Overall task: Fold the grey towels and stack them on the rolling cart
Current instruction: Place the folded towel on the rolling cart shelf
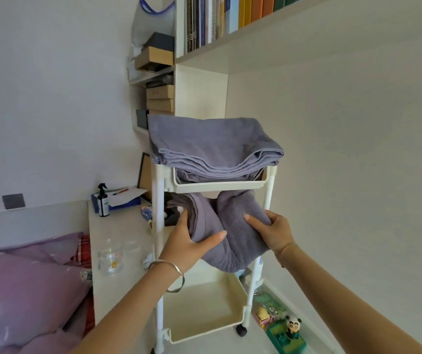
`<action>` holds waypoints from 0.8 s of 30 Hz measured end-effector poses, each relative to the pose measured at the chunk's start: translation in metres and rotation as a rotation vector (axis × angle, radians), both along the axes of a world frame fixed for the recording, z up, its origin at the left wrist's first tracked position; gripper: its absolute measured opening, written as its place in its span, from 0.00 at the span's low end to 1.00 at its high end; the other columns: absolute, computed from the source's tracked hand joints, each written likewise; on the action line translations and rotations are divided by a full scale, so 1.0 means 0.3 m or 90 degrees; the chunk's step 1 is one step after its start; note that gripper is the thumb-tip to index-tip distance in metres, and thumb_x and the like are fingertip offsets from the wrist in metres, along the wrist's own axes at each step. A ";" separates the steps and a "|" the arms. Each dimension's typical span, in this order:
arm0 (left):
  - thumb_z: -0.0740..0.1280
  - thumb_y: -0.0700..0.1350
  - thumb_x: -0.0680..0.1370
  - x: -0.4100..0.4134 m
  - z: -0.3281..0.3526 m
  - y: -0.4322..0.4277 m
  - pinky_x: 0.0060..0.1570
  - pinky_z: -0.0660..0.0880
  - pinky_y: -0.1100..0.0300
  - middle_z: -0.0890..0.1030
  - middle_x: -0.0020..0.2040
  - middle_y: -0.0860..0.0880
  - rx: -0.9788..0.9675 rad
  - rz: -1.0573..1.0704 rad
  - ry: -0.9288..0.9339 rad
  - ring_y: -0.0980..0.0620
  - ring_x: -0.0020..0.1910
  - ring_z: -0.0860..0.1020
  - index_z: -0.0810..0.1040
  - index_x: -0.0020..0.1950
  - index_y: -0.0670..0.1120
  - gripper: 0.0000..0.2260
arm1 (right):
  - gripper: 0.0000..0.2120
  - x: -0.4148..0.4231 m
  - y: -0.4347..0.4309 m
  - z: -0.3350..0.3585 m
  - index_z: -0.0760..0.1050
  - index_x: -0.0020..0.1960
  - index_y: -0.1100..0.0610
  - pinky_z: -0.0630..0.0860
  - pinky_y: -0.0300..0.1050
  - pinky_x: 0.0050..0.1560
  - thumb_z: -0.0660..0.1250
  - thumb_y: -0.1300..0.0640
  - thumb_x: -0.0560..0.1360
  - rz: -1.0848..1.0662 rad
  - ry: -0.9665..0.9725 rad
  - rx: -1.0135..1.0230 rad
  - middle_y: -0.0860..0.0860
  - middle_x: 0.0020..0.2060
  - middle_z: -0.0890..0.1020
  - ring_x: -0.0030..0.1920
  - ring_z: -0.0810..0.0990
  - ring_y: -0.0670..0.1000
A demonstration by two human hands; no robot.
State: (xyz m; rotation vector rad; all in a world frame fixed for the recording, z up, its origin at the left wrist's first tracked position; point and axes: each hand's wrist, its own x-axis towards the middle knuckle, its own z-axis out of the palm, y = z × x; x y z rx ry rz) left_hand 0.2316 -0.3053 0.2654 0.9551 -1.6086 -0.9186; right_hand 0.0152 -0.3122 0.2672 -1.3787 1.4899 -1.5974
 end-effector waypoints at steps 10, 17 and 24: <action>0.66 0.57 0.75 -0.046 0.055 -0.148 0.56 0.74 0.51 0.79 0.59 0.43 -0.053 0.273 -0.134 0.40 0.57 0.76 0.67 0.69 0.45 0.27 | 0.08 0.026 -0.153 0.027 0.80 0.45 0.58 0.76 0.42 0.43 0.73 0.53 0.71 -0.046 0.073 -0.003 0.50 0.37 0.81 0.39 0.78 0.50; 0.65 0.52 0.77 -0.066 0.028 -0.199 0.53 0.73 0.51 0.78 0.59 0.40 -0.120 0.335 -0.135 0.39 0.57 0.76 0.68 0.69 0.43 0.23 | 0.15 0.064 -0.236 0.040 0.79 0.55 0.59 0.74 0.46 0.50 0.70 0.51 0.73 -0.105 0.165 -0.015 0.56 0.48 0.83 0.49 0.79 0.57; 0.58 0.49 0.81 -0.062 -0.040 -0.241 0.49 0.74 0.49 0.78 0.56 0.38 -0.091 0.363 -0.247 0.39 0.50 0.78 0.57 0.76 0.51 0.23 | 0.14 0.082 -0.271 0.003 0.77 0.54 0.60 0.75 0.47 0.51 0.69 0.51 0.74 -0.133 0.165 -0.003 0.57 0.48 0.82 0.50 0.79 0.59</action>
